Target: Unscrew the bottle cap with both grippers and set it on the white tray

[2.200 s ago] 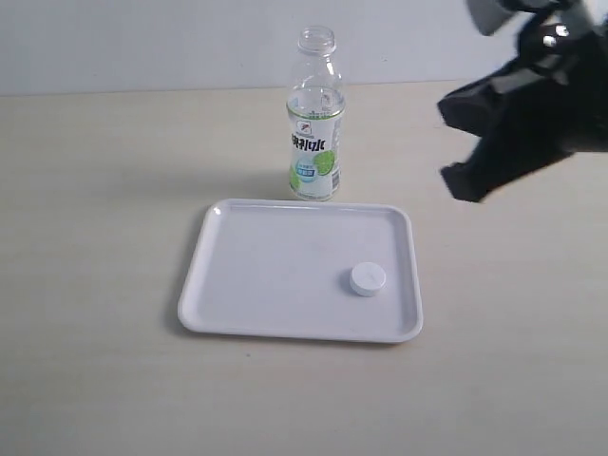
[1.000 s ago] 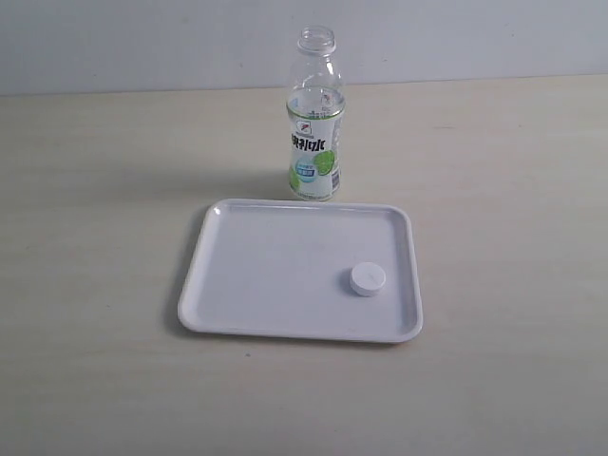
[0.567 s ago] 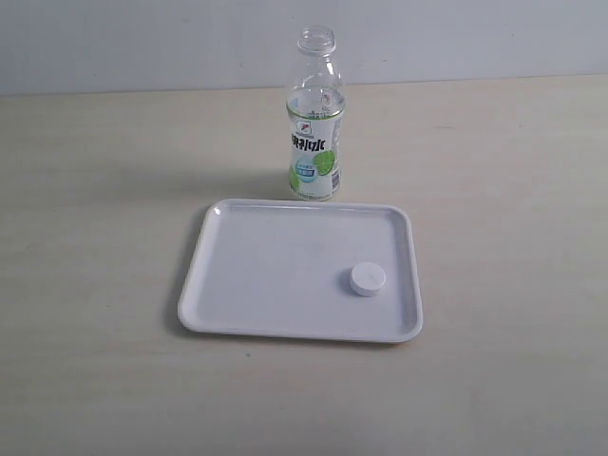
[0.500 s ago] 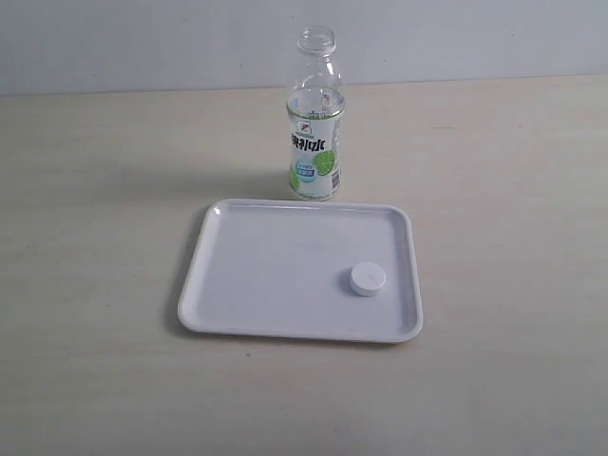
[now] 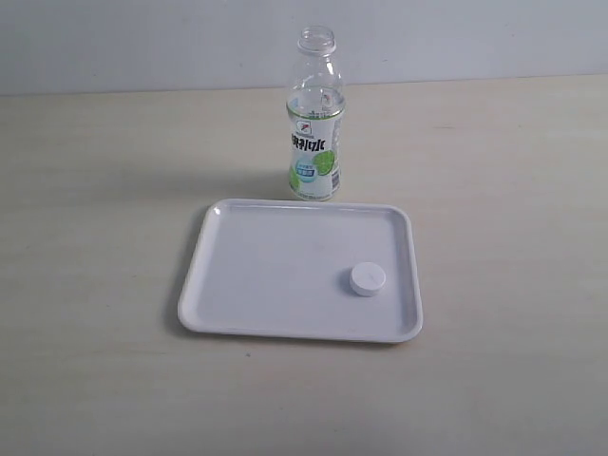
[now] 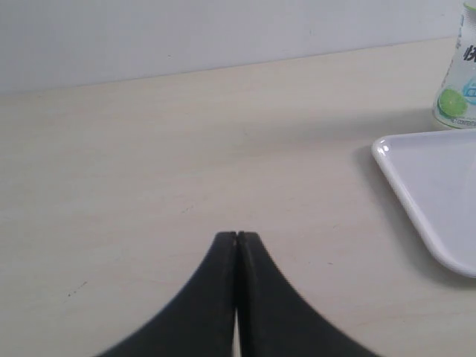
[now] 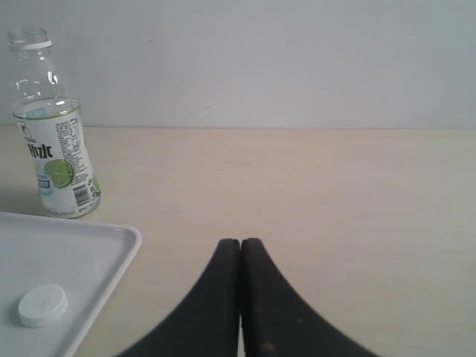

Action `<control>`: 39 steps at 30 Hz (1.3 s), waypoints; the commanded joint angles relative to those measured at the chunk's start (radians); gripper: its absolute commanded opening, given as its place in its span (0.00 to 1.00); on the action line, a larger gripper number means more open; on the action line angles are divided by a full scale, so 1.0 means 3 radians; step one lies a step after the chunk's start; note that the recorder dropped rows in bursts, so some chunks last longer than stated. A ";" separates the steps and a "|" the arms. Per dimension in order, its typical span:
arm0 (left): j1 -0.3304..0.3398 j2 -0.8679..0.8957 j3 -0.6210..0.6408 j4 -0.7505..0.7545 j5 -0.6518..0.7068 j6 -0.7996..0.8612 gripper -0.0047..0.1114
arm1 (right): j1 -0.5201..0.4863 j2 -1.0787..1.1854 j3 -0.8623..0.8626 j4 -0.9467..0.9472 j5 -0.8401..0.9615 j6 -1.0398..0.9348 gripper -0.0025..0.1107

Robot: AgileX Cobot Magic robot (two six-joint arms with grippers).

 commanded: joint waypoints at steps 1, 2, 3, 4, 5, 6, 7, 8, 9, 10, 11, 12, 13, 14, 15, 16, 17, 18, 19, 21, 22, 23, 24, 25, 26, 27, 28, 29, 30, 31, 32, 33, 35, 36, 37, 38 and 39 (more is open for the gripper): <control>0.0014 -0.0022 0.0001 0.0003 -0.0022 0.0002 0.04 | -0.0131 -0.0019 0.0016 -0.0040 0.0014 0.0006 0.02; 0.0014 -0.0022 0.0001 0.0003 -0.0022 0.0002 0.04 | -0.0157 -0.0019 0.0016 -0.0040 0.0014 -0.0008 0.02; 0.0014 -0.0022 0.0001 0.0003 -0.0022 0.0002 0.04 | -0.0176 -0.0019 0.0016 -0.0040 0.0014 -0.0033 0.02; 0.0014 -0.0022 0.0001 0.0003 -0.0022 0.0002 0.04 | -0.0185 -0.0019 0.0016 -0.0040 0.0014 -0.0056 0.02; 0.0014 -0.0022 0.0001 0.0003 -0.0022 0.0002 0.04 | -0.0193 -0.0019 0.0016 -0.0045 0.0014 -0.0089 0.02; 0.0014 -0.0022 0.0001 0.0003 -0.0022 0.0002 0.04 | -0.0193 -0.0019 0.0016 -0.0057 0.0021 -0.0114 0.02; 0.0014 -0.0022 0.0001 0.0003 -0.0022 0.0002 0.04 | -0.0193 -0.0019 0.0016 -0.0057 0.0021 -0.0108 0.02; 0.0014 -0.0022 0.0001 0.0003 -0.0022 0.0002 0.04 | -0.0193 -0.0019 0.0016 -0.0057 0.0021 -0.0108 0.02; 0.0014 -0.0022 0.0001 0.0003 -0.0022 0.0002 0.04 | -0.0193 -0.0019 0.0016 -0.0057 0.0021 -0.0108 0.02; 0.0014 -0.0022 0.0001 0.0003 -0.0022 0.0002 0.04 | -0.0193 -0.0019 0.0016 -0.0057 0.0021 -0.0108 0.02; 0.0014 -0.0022 0.0001 0.0003 -0.0022 0.0002 0.04 | -0.0193 -0.0019 0.0016 -0.0057 0.0021 -0.0108 0.02; 0.0014 -0.0022 0.0001 0.0003 -0.0022 0.0002 0.04 | -0.0193 -0.0019 0.0016 -0.0057 0.0021 -0.0108 0.02; 0.0014 -0.0022 0.0001 0.0003 -0.0022 0.0002 0.04 | -0.0193 -0.0019 0.0016 -0.0057 0.0021 -0.0108 0.02; 0.0014 -0.0022 0.0001 0.0003 -0.0022 0.0002 0.04 | -0.0193 -0.0019 0.0016 -0.0057 0.0021 -0.0108 0.02; 0.0014 -0.0022 0.0001 0.0003 -0.0022 0.0002 0.04 | -0.0193 -0.0019 0.0016 -0.0057 0.0021 -0.0108 0.02; 0.0014 -0.0022 0.0001 0.0003 -0.0022 0.0002 0.04 | -0.0193 -0.0019 0.0016 -0.0057 0.0021 -0.0108 0.02; 0.0014 -0.0022 0.0001 0.0003 -0.0022 0.0002 0.04 | -0.0193 -0.0019 0.0016 -0.0057 0.0021 -0.0108 0.02; 0.0014 -0.0022 0.0001 0.0003 -0.0022 0.0002 0.04 | -0.0193 -0.0019 0.0016 -0.0057 0.0021 -0.0108 0.02; 0.0014 -0.0022 0.0001 0.0003 -0.0022 0.0002 0.04 | -0.0193 -0.0019 0.0016 -0.0057 0.0021 -0.0108 0.02; 0.0014 -0.0022 0.0001 0.0003 -0.0022 0.0002 0.04 | -0.0193 -0.0019 0.0016 -0.0057 0.0021 -0.0102 0.02; 0.0014 -0.0022 0.0001 0.0003 -0.0022 0.0002 0.04 | -0.0193 -0.0019 0.0016 -0.0057 0.0015 -0.0103 0.02; 0.0014 -0.0022 0.0001 0.0003 -0.0022 0.0002 0.04 | -0.0193 -0.0019 0.0016 -0.0057 0.0015 -0.0103 0.02; 0.0014 -0.0022 0.0001 0.0003 -0.0022 0.0002 0.04 | -0.0193 -0.0019 0.0016 -0.0057 0.0015 -0.0103 0.02; 0.0014 -0.0022 0.0001 0.0003 -0.0022 0.0002 0.04 | -0.0193 -0.0019 0.0016 -0.0057 0.0015 -0.0103 0.02; 0.0014 -0.0022 0.0001 0.0003 -0.0022 0.0002 0.04 | -0.0193 -0.0019 0.0016 -0.0057 0.0015 -0.0103 0.02; 0.0014 -0.0022 0.0001 0.0003 -0.0022 0.0002 0.04 | -0.0193 -0.0019 0.0016 -0.0057 0.0015 -0.0103 0.02; 0.0014 -0.0022 0.0001 0.0003 -0.0022 0.0002 0.04 | -0.0193 -0.0019 0.0016 -0.0057 0.0015 -0.0103 0.02; 0.0014 -0.0022 0.0001 0.0003 -0.0022 0.0002 0.04 | -0.0193 -0.0019 0.0016 -0.0057 0.0015 -0.0103 0.02; 0.0014 -0.0022 0.0001 0.0003 -0.0022 0.0002 0.04 | -0.0193 -0.0019 0.0016 -0.0057 0.0015 -0.0103 0.02; 0.0014 -0.0022 0.0001 0.0003 -0.0022 0.0002 0.04 | -0.0193 -0.0019 0.0016 -0.0057 0.0015 -0.0103 0.02; 0.0014 -0.0022 0.0001 0.0003 -0.0022 0.0002 0.04 | -0.0193 -0.0019 0.0016 -0.0057 0.0015 -0.0103 0.02; 0.0014 -0.0022 0.0001 0.0003 -0.0022 0.0002 0.04 | -0.0193 -0.0019 0.0016 -0.0057 0.0015 -0.0103 0.02; 0.0014 -0.0022 0.0001 0.0003 -0.0022 0.0002 0.04 | -0.0193 -0.0019 0.0016 -0.0057 0.0015 -0.0103 0.02; 0.0014 -0.0022 0.0001 0.0003 -0.0022 0.0002 0.04 | -0.0193 -0.0019 0.0016 -0.0057 0.0015 -0.0103 0.02; 0.0014 -0.0022 0.0001 0.0003 -0.0022 0.0002 0.04 | -0.0193 -0.0019 0.0016 -0.0057 0.0015 -0.0103 0.02; 0.0014 -0.0022 0.0001 0.0003 -0.0022 0.0002 0.04 | -0.0193 -0.0019 0.0016 -0.0057 0.0015 -0.0103 0.02; 0.0014 -0.0022 0.0001 0.0003 -0.0022 0.0002 0.04 | -0.0193 -0.0019 0.0016 -0.0057 0.0015 -0.0103 0.02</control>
